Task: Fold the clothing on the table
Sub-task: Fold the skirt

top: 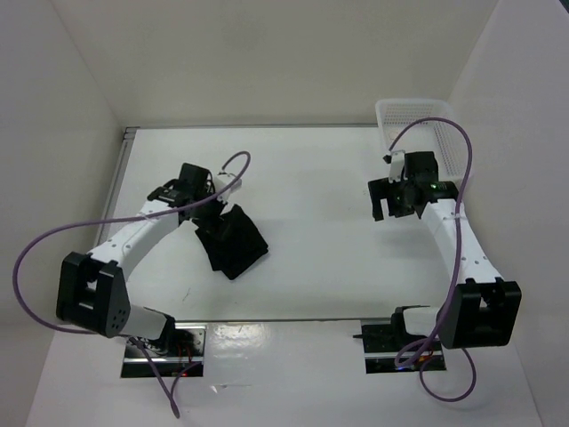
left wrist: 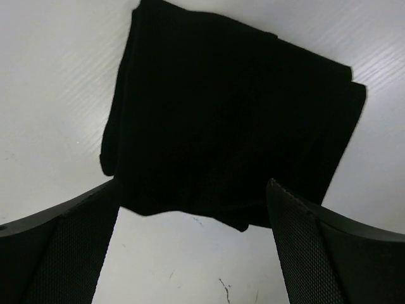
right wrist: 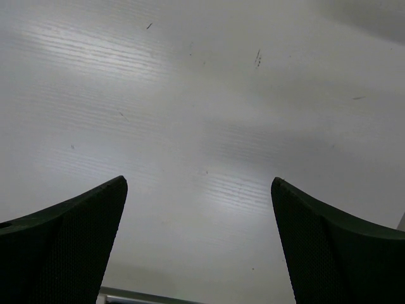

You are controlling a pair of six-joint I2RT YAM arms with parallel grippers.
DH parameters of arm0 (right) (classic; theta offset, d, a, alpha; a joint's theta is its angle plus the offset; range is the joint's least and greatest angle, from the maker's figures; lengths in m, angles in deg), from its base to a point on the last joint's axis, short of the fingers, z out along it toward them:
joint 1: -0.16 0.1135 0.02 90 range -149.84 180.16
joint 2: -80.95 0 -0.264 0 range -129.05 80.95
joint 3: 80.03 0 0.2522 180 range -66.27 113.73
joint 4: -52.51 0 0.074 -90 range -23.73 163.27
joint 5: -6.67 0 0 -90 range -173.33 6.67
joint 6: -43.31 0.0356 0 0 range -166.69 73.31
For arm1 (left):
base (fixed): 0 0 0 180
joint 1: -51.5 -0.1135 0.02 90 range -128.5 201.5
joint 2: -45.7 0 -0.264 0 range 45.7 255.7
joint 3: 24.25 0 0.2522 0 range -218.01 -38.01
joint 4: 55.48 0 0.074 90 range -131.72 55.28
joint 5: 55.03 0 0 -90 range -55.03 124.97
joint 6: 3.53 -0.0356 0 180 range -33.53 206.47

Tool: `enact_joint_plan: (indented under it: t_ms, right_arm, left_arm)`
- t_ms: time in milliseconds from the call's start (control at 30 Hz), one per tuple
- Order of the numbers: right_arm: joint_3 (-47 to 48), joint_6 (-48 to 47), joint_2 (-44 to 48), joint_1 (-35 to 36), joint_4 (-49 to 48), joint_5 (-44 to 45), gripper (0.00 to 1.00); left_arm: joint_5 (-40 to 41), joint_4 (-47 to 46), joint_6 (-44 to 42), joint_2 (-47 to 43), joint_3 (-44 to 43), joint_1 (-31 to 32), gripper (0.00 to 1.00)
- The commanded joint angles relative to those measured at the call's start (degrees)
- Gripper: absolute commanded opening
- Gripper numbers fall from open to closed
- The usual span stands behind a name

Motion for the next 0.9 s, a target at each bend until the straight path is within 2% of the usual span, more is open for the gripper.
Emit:
enact_joint_plan:
  t_ms: [0,100,467,733,867]
  right_arm:
    - [1.3,0.9,1.1,-2.4,-1.2,-3.7,0.98]
    - [1.8,0.9,1.1,-3.9,-0.7,-5.0,0.98]
    - [0.8,0.9,2.9,-6.0,-0.2,-6.2,0.98]
    - [0.8,0.9,4.0,-6.0,-0.2,-6.2,0.98]
    - [0.3,0.9,4.0,-6.0,-0.2,-6.2,0.98]
  left_arm:
    - [7.4,-4.6,-1.4,4.3,1.4,2.3,1.00]
    - [8.1,-5.8,-0.8,9.3,0.8,3.6,1.00]
    - [6.1,-5.8,-0.2,17.9,-3.6,7.2,1.00]
    - [8.2,-5.3,-0.8,20.5,-4.1,19.4,1.00]
    - [8.7,-5.3,-0.2,22.4,-6.2,22.7,1.00]
